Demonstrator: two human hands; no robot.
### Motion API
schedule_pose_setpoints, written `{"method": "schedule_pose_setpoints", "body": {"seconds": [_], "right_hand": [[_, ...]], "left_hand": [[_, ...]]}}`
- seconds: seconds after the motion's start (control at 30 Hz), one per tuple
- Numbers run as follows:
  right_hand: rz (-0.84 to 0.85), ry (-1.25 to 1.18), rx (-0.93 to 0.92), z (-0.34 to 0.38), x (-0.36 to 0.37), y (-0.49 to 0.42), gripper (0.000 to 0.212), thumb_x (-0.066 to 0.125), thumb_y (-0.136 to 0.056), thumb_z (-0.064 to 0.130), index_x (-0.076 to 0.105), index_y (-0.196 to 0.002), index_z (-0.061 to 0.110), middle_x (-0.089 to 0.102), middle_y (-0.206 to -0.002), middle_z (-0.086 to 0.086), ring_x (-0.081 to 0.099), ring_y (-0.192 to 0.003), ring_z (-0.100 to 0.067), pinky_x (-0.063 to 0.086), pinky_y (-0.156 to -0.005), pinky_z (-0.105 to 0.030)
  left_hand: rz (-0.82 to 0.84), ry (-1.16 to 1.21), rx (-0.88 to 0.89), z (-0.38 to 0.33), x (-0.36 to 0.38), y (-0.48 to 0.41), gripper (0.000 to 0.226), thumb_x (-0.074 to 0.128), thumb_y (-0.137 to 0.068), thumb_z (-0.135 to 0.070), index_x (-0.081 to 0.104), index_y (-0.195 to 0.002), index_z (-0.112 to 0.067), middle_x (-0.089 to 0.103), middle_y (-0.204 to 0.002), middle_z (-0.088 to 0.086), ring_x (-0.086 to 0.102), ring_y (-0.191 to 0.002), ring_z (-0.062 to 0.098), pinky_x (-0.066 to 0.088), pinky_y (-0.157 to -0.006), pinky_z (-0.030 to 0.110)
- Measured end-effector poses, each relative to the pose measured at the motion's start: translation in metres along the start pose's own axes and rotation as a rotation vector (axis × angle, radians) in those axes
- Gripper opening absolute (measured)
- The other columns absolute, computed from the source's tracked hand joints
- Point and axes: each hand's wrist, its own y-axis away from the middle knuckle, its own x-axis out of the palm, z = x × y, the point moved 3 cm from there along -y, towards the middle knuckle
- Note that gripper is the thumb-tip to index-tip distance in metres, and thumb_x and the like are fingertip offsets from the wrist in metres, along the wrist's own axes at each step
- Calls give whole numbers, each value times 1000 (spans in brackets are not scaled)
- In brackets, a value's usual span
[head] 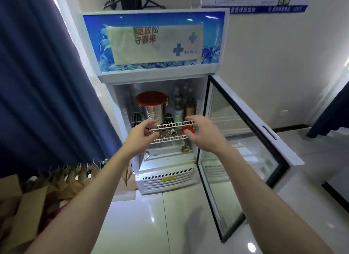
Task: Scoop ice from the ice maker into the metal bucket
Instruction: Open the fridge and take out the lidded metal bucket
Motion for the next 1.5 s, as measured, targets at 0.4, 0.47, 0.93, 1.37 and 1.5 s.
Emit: {"method": "schedule_pose_setpoints", "body": {"seconds": [0.4, 0.47, 0.93, 1.37, 1.5], "right_hand": [[93, -85, 66, 35, 86, -96, 58, 66, -100, 46, 56, -151, 22, 59, -151, 5, 55, -135, -13, 47, -112, -36], [109, -89, 67, 33, 95, -113, 58, 66, -100, 47, 56, -151, 22, 59, -151, 6, 56, -134, -13, 48, -112, -36], [178, -152, 65, -56, 149, -285, 53, 69, -100, 44, 59, -147, 22, 62, -145, 4, 59, -130, -16, 50, -106, -33], [133, -244, 169, -123, 185, -386, 46, 73, -97, 43, 67, -138, 23, 73, -130, 2, 67, -120, -16, 51, -103, -30], [92, -287, 242, -130, 195, -398, 45, 75, -97, 42, 66, -137, 23, 71, -130, 2, 66, -116, -16, 49, -95, -25]], "left_hand": [[32, -32, -83, 105, -83, -54, 51, 70, -101, -53, 61, -146, -30, 74, -123, -18, 73, -107, 7, 62, -97, 46], [22, -25, -97, 118, -87, -67, 48, 70, -100, -54, 63, -142, -32, 75, -121, -17, 74, -106, 7, 62, -97, 47], [0, 2, -259, 182, -58, -216, 47, 77, -98, -46, 65, -139, -25, 74, -116, -11, 73, -106, 11, 60, -100, 47], [-44, -224, -444, 222, -37, -303, 64, 60, -89, -76, 65, -88, -12, 76, -87, 19, 73, -86, 34, 58, -88, 48], [-13, -206, -368, 221, -32, -325, 29, 65, -106, -46, 65, -91, -22, 66, -80, -11, 67, -78, 11, 49, -80, 24]]}}
